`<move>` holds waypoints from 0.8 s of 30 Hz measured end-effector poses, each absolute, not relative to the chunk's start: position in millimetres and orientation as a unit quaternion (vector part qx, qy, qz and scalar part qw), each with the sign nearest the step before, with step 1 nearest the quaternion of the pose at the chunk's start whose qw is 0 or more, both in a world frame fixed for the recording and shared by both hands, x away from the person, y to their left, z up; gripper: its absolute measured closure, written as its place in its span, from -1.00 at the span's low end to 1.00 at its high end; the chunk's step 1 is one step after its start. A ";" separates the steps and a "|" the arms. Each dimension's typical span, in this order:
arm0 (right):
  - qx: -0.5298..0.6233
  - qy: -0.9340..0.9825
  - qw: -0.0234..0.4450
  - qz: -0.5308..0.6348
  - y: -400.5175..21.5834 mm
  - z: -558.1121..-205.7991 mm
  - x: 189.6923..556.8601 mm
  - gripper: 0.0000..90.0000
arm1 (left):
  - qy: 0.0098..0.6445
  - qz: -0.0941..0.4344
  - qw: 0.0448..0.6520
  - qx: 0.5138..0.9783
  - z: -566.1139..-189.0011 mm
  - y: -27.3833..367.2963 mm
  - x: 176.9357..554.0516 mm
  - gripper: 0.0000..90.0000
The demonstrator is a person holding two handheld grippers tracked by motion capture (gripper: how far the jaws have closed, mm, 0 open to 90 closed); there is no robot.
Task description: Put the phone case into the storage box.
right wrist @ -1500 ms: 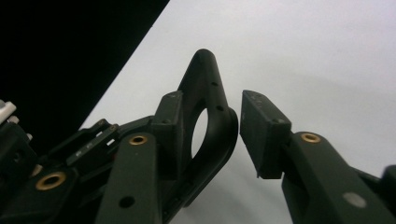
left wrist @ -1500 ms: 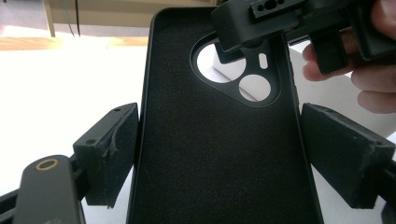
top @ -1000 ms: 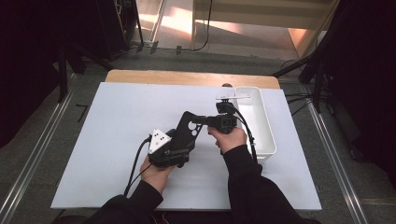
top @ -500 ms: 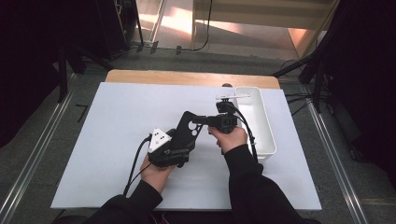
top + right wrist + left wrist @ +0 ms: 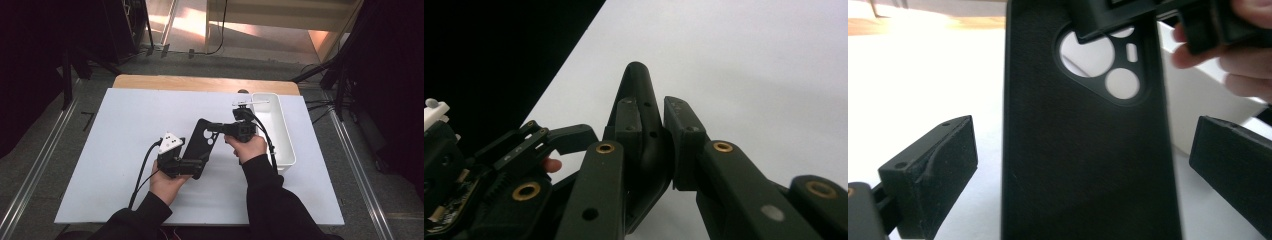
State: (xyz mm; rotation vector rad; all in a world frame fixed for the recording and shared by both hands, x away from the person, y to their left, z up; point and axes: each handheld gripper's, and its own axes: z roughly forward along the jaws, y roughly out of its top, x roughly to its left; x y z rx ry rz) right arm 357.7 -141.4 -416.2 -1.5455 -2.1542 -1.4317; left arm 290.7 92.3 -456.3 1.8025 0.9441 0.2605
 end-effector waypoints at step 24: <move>-0.421 -0.761 -0.024 -0.493 -156.1 -401.5 345.9 0.69 | 0.348 0.031 0.466 0.812 -428.8 114.7 304.2 -0.91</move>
